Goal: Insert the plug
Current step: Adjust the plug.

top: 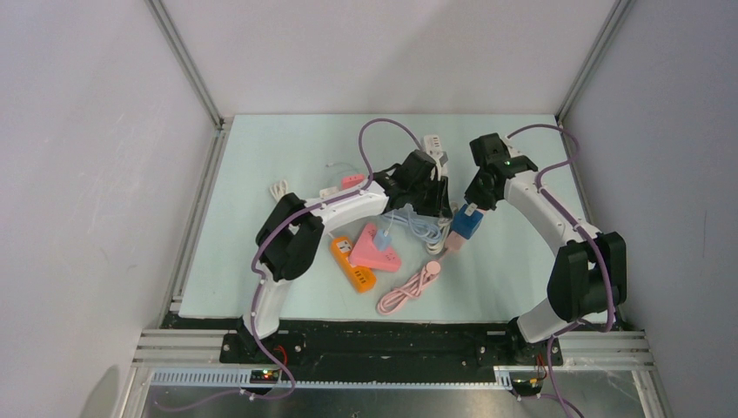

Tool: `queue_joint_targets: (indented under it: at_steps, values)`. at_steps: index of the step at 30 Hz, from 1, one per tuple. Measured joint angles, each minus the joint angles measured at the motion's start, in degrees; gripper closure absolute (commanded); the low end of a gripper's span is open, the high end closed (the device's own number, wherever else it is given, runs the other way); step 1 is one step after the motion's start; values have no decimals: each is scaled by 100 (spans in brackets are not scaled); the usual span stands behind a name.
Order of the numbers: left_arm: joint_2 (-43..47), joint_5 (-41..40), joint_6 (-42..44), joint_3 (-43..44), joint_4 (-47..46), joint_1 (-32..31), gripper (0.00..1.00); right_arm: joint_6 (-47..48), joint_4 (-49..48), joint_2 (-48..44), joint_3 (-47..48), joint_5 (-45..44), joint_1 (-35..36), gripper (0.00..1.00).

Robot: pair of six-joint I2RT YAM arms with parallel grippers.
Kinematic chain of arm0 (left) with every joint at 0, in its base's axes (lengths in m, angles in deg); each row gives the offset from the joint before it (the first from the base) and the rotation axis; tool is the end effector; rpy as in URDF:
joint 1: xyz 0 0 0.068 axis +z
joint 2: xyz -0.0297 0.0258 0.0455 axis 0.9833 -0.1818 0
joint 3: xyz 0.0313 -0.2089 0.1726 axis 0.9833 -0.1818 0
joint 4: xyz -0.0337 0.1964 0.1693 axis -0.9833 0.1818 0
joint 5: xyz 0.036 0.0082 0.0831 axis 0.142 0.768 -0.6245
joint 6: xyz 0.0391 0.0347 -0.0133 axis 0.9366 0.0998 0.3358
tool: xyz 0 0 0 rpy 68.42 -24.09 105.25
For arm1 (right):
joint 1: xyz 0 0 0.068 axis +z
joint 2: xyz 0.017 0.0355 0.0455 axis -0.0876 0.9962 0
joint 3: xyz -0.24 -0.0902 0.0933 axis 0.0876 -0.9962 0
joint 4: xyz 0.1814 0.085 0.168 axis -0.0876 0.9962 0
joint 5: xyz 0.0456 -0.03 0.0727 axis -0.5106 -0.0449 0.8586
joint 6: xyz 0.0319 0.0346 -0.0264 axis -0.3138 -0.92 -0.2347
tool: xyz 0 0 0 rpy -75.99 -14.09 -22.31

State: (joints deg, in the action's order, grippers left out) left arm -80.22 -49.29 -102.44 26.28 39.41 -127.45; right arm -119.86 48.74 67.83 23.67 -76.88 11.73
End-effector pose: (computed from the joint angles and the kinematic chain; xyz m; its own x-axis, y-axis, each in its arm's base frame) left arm 0.3172 -0.3652 0.2156 -0.8549 0.1163 -0.5056 0.4333 0.6960 -0.5725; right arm 0.3052 0.0827 0.2709 -0.7322 0.4743 -0.4888 0.4566 0.8743 0.1643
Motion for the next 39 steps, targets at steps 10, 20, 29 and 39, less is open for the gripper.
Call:
queue_joint_targets:
  at_steps: [10, 20, 29, 39]
  values:
    - [-33, 63, -184, 170, -7, 87, 59, -17, -212, -4, -116, -2, -2, 100]
    - [-341, 304, -247, 352, -55, 98, 59, -85, -442, -162, -337, -2, 2, 100]
    - [-367, 321, -232, 352, -68, 98, 59, -83, -376, -380, -470, -2, -37, 100]
    - [-299, 273, 55, 286, -81, 96, 51, -203, -295, -667, -544, 579, -302, 100]
